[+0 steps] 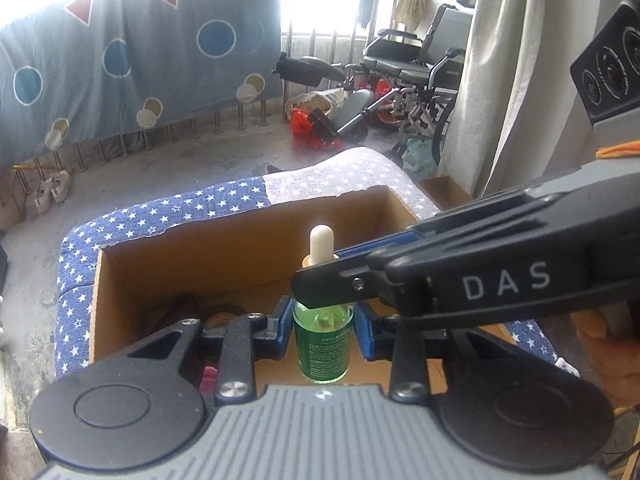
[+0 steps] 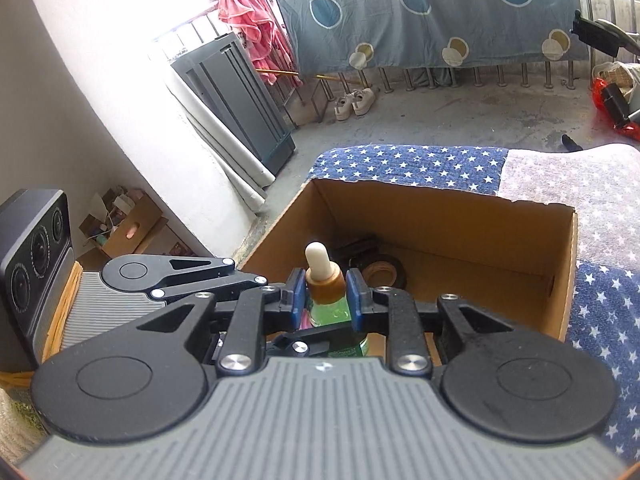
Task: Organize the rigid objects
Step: 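Carry the dropper bottle into the box and release it upright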
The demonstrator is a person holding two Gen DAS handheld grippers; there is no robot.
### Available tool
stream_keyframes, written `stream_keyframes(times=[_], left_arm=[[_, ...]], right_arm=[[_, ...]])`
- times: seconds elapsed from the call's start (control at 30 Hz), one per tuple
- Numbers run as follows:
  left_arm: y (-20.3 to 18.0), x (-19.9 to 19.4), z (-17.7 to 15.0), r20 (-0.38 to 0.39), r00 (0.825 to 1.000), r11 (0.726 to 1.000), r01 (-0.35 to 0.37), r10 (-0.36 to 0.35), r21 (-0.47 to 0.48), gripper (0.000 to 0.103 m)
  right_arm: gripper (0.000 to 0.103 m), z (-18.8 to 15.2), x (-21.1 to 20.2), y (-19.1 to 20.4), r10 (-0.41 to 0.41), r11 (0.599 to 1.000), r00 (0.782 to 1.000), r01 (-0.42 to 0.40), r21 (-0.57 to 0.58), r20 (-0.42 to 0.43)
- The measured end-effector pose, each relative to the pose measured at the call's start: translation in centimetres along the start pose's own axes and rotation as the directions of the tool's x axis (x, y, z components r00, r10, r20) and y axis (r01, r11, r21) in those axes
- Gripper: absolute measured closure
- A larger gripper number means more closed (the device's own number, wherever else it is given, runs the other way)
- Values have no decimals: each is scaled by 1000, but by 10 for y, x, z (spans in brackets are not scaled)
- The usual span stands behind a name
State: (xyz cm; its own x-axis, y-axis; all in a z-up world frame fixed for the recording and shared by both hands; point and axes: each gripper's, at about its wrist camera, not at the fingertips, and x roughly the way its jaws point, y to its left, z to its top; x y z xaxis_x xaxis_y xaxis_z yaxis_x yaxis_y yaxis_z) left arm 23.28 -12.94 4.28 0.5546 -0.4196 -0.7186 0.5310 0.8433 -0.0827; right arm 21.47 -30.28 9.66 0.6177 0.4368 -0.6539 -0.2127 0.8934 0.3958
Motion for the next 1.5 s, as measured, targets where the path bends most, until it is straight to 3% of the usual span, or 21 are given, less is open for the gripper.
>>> stream_keyframes(times=[0.4,0.83,1.17,1.5], left_arm=[[36,95,31,-121,990,995,-76,69,-59,69],[49,117,26,-182,980,993,-96,83,-64,67],[45,88,29,-153,985,992,-93,79,-83,49],[20,-3,19,-79,995,996,-71,66,-57,40]], right_arm=[[82,37,105,-65,-19,1000,997,20,21,-79],[81,38,154,-71,-90,993,989,81,-83,-113],[73,46,121,-65,-96,994,993,92,-53,-75],[71,21,-6,-39,-49,996,996,44,72,75]])
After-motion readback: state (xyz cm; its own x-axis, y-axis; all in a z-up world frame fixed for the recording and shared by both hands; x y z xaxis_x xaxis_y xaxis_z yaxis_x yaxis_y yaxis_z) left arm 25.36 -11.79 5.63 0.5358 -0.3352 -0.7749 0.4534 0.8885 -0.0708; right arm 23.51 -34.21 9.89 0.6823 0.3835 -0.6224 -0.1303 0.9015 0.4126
